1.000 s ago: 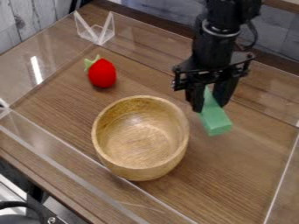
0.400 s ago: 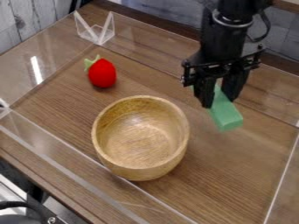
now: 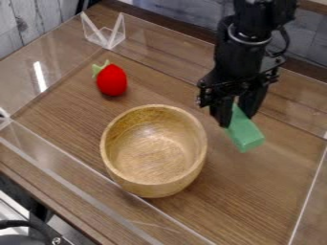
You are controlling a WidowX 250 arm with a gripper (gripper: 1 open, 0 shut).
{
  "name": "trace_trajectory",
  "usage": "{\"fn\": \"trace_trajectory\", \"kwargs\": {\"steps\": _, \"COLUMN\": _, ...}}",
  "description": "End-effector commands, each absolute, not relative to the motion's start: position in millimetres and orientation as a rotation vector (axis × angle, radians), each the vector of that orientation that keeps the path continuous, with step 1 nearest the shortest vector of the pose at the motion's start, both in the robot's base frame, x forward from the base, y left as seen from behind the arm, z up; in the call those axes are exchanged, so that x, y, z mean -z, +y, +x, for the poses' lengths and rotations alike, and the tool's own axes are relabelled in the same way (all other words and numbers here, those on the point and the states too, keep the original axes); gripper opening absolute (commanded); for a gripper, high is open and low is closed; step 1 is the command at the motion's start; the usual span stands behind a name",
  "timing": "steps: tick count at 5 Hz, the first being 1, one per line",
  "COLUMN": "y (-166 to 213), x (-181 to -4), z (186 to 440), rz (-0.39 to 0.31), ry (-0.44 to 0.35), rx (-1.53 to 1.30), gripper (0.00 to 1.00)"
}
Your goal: Put the green stick in the brown bowl
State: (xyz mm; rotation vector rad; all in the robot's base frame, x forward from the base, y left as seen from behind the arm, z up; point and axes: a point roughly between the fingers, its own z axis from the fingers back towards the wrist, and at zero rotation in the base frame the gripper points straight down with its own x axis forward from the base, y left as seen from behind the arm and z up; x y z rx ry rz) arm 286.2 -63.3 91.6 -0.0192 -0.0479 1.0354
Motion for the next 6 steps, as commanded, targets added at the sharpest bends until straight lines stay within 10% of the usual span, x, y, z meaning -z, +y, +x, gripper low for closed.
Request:
{"fn": "trace_trajectory", "kwargs": {"steps": 1, "y": -56.5, "x": -93.0, "z": 290.4, "rz": -0.037, "ry": -0.077, "rx": -1.091, "gripper": 0.00}}
{"fn": "trace_trajectory", "kwargs": {"steps": 6, "y": -41.7, "x": -73.6, "z": 290.8, "rz": -0.028, "ry": -0.063, "rx": -1.093, "gripper": 0.00}}
